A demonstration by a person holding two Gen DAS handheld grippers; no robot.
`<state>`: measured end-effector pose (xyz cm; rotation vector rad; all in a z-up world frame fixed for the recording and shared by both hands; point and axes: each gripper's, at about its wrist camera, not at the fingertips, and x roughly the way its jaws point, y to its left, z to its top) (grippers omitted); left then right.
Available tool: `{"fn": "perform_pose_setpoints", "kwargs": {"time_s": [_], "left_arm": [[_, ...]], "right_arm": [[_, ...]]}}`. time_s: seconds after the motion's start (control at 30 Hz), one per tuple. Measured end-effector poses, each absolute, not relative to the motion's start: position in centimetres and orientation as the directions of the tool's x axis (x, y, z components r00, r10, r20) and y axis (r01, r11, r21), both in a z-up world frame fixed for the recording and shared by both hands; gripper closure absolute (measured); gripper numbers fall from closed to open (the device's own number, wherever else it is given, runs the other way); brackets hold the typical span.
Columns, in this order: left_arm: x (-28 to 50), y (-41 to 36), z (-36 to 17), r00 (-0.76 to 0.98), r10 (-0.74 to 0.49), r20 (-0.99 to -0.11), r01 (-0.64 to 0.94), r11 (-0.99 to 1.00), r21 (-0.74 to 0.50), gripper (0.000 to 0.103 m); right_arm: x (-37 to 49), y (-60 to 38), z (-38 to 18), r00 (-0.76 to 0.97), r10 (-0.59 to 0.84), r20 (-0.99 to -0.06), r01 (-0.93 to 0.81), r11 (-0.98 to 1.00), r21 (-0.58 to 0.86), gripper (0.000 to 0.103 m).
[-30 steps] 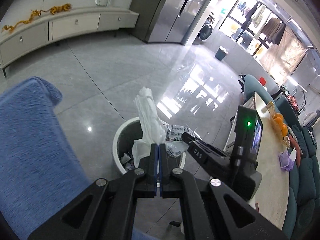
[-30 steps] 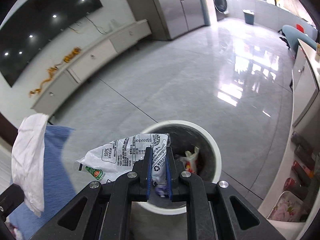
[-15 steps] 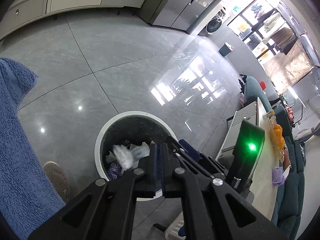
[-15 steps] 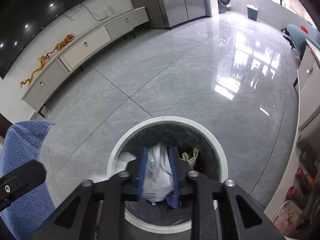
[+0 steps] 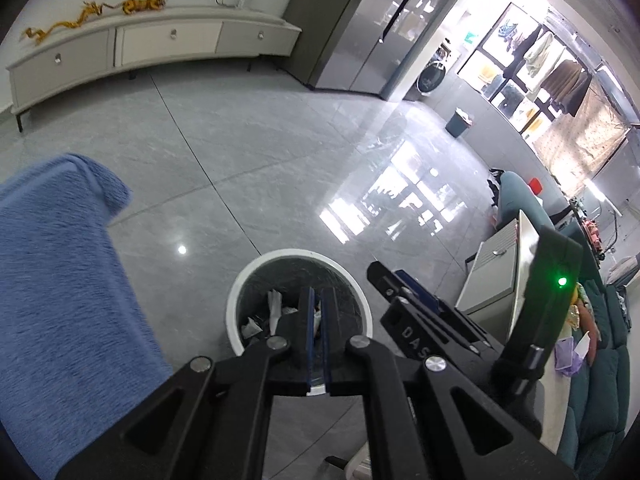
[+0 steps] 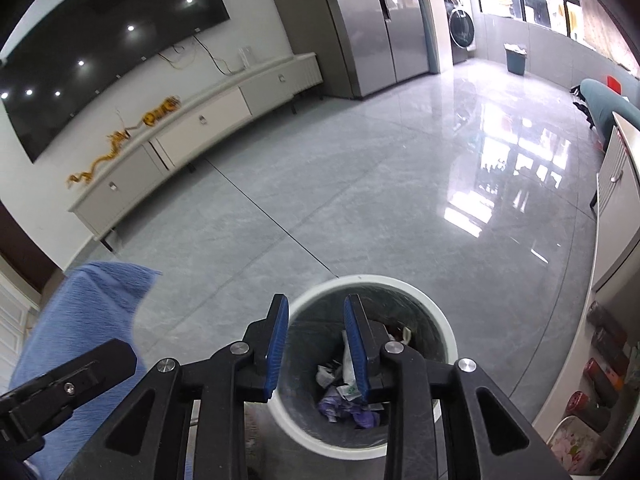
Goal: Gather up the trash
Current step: 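Open both tools to drop the plastic bags into the bin, return, then grasp white-gold snack bag with left tool while right tool grasps clear red-tied wrapper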
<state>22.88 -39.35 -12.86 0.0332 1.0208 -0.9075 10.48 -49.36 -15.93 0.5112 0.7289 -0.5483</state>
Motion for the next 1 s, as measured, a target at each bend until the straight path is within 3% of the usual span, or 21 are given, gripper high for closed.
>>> {"fn": "perform_pose_setpoints", "kwargs": {"time_s": [0.3, 0.37, 0.4, 0.53, 0.57, 0.6, 0.63, 0.67, 0.7, 1.0], "left_arm": [[19.2, -32.4, -6.6, 0.422, -0.606, -0.674, 0.658, 0.716, -0.232, 0.099], [18.6, -30.4, -5.6, 0.454, -0.604, -0.655, 0.644, 0.731, -0.228, 0.099], [18.2, -29.3, -4.9, 0.471, -0.601, -0.646, 0.635, 0.739, -0.225, 0.099], [16.8, -24.3, -2.9, 0.542, -0.573, -0.614, 0.597, 0.777, -0.198, 0.098], [16.6, -23.2, -2.5, 0.553, -0.57, -0.607, 0.588, 0.784, -0.2, 0.095], [16.2, -22.1, -2.2, 0.564, -0.568, -0.599, 0.58, 0.789, -0.202, 0.078], [15.7, -20.5, -1.6, 0.59, -0.56, -0.581, 0.562, 0.802, -0.203, 0.046], [15.3, -19.1, -1.0, 0.622, -0.549, -0.559, 0.541, 0.817, -0.199, 0.034], [14.9, -17.8, -0.5, 0.652, -0.539, -0.533, 0.525, 0.828, -0.195, 0.03], [9.9, -6.0, 3.5, 0.817, -0.434, -0.379, 0.407, 0.9, -0.154, 0.03]], "right_arm": [[8.2, -44.9, -9.9, 0.706, -0.292, -0.645, 0.551, 0.798, 0.243, 0.073], [7.5, -43.7, -8.4, 0.727, -0.297, -0.619, 0.533, 0.812, 0.237, 0.054], [7.1, -43.0, -7.7, 0.736, -0.302, -0.606, 0.527, 0.818, 0.232, 0.051], [6.2, -40.3, -5.0, 0.779, -0.285, -0.559, 0.477, 0.848, 0.233, 0.05], [6.0, -39.6, -4.4, 0.789, -0.279, -0.548, 0.463, 0.855, 0.232, 0.049], [5.7, -38.8, -3.8, 0.8, -0.272, -0.535, 0.448, 0.864, 0.231, 0.048], [5.5, -38.0, -3.2, 0.81, -0.263, -0.524, 0.431, 0.872, 0.23, 0.046], [5.4, -37.3, -2.7, 0.819, -0.255, -0.514, 0.416, 0.88, 0.227, 0.046], [5.2, -36.8, -2.3, 0.825, -0.248, -0.507, 0.404, 0.887, 0.223, 0.045], [3.4, -30.9, 1.0, 0.89, -0.152, -0.43, 0.259, 0.944, 0.202, 0.042]]}}
